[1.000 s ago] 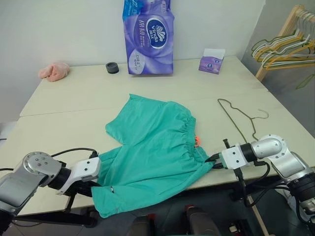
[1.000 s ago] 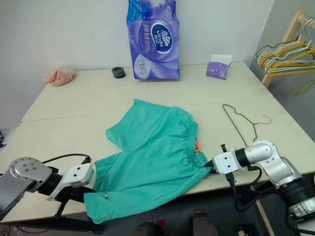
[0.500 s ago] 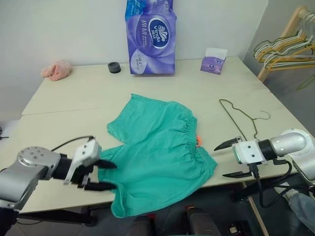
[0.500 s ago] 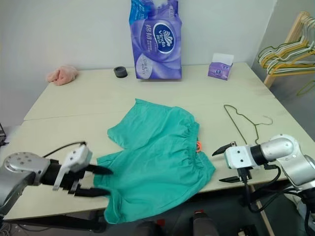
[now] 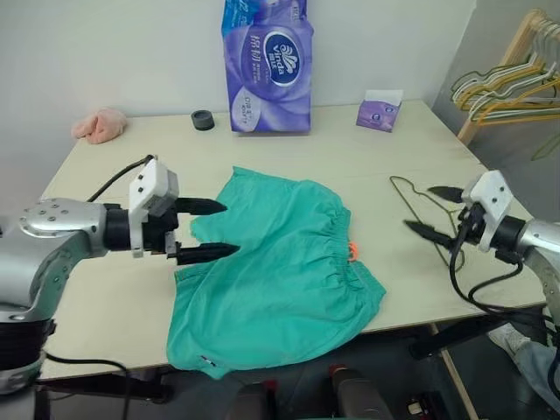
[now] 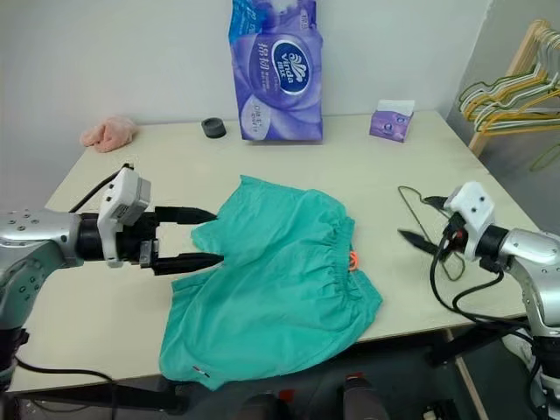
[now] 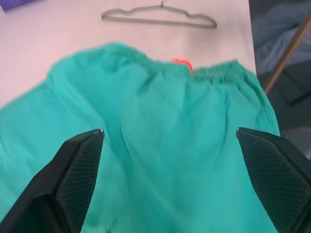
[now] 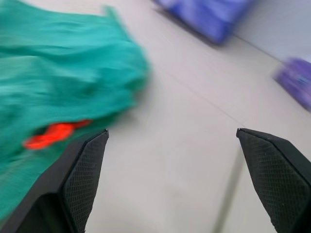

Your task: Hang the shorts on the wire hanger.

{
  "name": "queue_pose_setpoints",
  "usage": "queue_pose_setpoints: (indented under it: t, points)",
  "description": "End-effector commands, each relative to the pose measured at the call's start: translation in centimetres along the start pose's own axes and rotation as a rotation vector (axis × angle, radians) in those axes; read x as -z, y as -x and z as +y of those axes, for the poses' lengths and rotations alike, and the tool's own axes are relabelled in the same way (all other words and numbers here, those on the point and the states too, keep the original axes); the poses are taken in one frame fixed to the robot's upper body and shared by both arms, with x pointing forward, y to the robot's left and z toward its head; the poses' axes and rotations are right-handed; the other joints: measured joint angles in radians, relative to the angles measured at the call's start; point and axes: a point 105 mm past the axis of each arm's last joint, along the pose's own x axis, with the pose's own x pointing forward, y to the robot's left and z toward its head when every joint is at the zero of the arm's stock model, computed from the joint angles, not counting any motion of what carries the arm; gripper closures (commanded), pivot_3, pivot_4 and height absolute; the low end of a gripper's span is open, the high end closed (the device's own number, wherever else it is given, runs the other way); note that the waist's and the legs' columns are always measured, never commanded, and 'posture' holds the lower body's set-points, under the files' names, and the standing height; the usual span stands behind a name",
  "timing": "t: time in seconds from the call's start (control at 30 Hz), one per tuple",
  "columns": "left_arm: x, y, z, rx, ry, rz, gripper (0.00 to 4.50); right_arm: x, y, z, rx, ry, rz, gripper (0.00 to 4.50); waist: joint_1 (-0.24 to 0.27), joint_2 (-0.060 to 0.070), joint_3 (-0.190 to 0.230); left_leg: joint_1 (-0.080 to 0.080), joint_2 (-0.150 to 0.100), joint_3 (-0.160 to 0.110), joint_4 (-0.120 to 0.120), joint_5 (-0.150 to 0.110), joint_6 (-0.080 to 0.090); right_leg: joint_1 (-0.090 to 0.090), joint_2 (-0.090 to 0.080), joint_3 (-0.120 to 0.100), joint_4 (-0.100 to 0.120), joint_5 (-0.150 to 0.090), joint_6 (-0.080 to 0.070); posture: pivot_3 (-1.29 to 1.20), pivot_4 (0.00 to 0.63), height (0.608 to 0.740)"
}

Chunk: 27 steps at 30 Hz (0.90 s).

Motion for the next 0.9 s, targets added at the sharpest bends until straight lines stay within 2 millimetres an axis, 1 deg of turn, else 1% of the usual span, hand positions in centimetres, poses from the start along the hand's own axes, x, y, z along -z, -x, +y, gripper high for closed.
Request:
queue_pose_setpoints:
  t: [0.03,0.1,0.17,0.27,0.37,0.43,0.5,0.6,0.7,0.8,0.9]
  points:
    - [-1.4,-1.8,0.0,0.018,-0.083,-0.056,0.03,2.8,0.1,-3.4,0.248,-0.13,0.137,0.0,-0.001,-0.001,0.0,0.0,0.0,0.0,0.0,0.0,0.0,0.0,0.0,0.0,0.0,0.0,0.0,-0.18,0.109,0.74]
    - [-1.4,-2.7,0.1,0.03,-0.098,-0.065,0.03,4.3,-0.3,-4.0,0.289,-0.188,0.198,0.0,-0.003,0.0,0.0,0.0,0.0,0.001,0.0,0.0,0.0,0.0,0.0,0.001,0.001,0.0,0.0,-0.18,0.111,0.74]
    - [-1.3,-3.2,0.1,0.045,-0.107,-0.07,0.03,5.3,-0.7,-4.7,0.329,-0.22,0.224,0.0,-0.01,0.0,0.0,0.0,0.0,0.001,0.0,0.0,0.0,0.0,0.001,0.001,0.0,0.0,0.0,-0.18,0.112,0.74]
    - [-1.6,-3.9,-0.1,0.077,-0.12,-0.086,0.03,6.7,-1.5,-5.3,0.362,-0.216,0.273,0.0,-0.021,0.0,0.0,0.0,0.0,0.001,-0.001,0.0,0.0,0.0,0.002,0.002,0.0,0.0,0.0,-0.18,0.114,0.74]
    - [-1.9,-4.6,-0.1,0.104,-0.145,-0.091,0.03,8.0,-2.5,-5.9,0.379,-0.264,0.316,0.0,-0.033,0.0,0.0,0.0,0.0,0.001,-0.001,0.0,0.0,0.0,0.004,0.002,0.0,0.0,0.0,-0.18,0.115,0.74]
    - [-2.1,-5.3,0.0,0.119,-0.173,-0.094,0.03,9.3,-3.2,-6.4,0.398,-0.317,0.367,0.0,-0.036,0.0,0.0,0.0,-0.001,0.001,-0.001,0.0,0.0,0.0,0.004,0.002,0.0,0.0,0.0,-0.18,0.115,0.74]
    - [-2.3,-5.7,0.1,0.129,-0.185,-0.1,0.03,10.0,-3.6,-6.7,0.401,-0.348,0.402,0.0,-0.04,0.0,0.0,0.0,-0.001,0.002,-0.001,0.0,0.0,0.0,0.004,0.002,-0.001,0.0,0.0,-0.17,0.117,0.74]
    - [-2.7,-6.3,0.1,0.151,-0.198,-0.114,0.0,10.8,-4.0,-6.9,0.394,-0.406,0.458,0.57,-0.051,0.0,0.0,0.0,-0.001,0.002,-0.001,0.0,0.0,0.0,0.004,0.002,-0.001,0.0,0.001,-0.18,0.119,0.74]
    - [-2.7,-6.4,0.0,0.162,-0.204,-0.113,0.0,11.3,-4.0,-6.8,0.38,-0.414,0.502,1.6,-0.058,0.0,0.0,0.0,-0.001,0.001,-0.001,0.0,0.0,0.001,0.004,0.002,-0.002,0.001,0.001,-0.18,0.12,0.74]
    - [-2.7,-6.2,0.3,0.149,-0.207,-0.111,0.0,12.0,-4.3,-5.7,0.32,-0.443,0.553,2.65,-0.059,0.0,0.0,0.0,-0.001,0.001,-0.001,0.0,0.0,0.001,0.004,0.002,-0.002,0.001,0.001,-0.18,0.12,0.74]
    - [-2.6,-6.1,0.6,0.136,-0.21,-0.108,0.0,12.3,-4.6,-4.8,0.281,-0.498,0.567,3.69,-0.058,-0.001,0.0,0.0,-0.001,0.0,-0.001,0.0,0.0,0.002,0.004,0.001,-0.002,0.001,0.002,-0.17,0.116,0.74]
